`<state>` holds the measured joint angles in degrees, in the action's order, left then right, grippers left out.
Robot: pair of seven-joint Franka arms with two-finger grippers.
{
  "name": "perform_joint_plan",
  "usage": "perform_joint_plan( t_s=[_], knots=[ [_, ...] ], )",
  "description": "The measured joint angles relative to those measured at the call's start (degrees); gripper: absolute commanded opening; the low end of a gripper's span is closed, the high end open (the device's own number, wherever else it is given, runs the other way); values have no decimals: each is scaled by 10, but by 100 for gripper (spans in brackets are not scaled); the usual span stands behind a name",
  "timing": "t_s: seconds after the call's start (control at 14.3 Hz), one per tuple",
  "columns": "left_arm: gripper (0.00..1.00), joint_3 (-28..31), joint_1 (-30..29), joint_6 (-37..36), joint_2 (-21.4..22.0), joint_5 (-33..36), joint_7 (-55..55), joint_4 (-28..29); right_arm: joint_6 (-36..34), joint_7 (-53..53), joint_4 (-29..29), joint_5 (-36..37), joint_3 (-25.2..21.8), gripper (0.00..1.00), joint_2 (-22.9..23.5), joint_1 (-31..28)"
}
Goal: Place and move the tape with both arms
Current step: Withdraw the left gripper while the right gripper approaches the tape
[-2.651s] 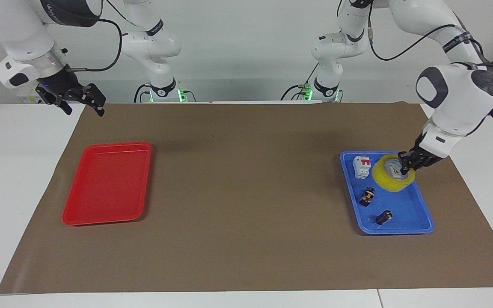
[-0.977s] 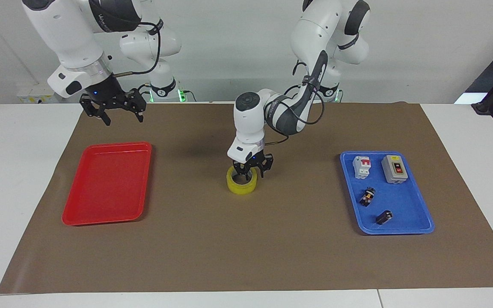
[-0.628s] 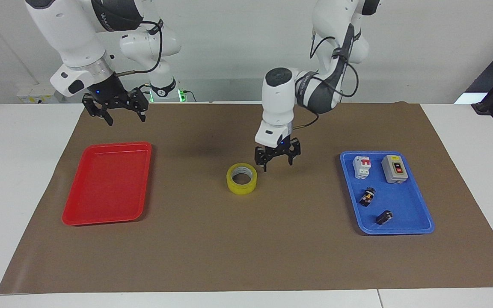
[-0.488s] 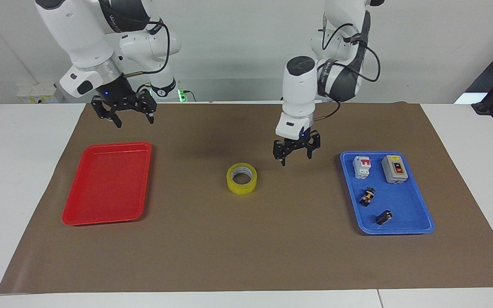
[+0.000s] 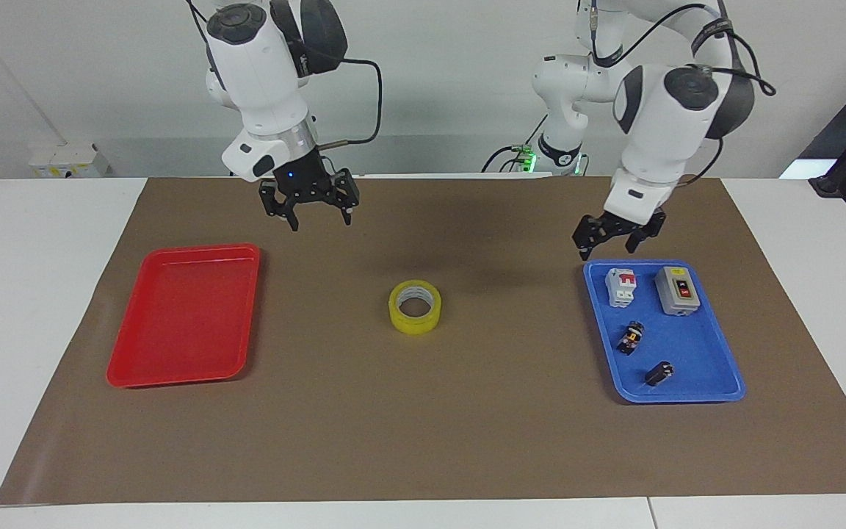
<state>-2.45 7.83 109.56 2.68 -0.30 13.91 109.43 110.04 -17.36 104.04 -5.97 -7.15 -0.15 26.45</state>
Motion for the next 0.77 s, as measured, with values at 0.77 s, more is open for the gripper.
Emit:
perform_joint_plan(
  t_s=[0.77],
  knots=[
    [100,0,-76,-184,-25,-8,-96,-172,66,-21,5,0,-6,100,32,10]
  ],
)
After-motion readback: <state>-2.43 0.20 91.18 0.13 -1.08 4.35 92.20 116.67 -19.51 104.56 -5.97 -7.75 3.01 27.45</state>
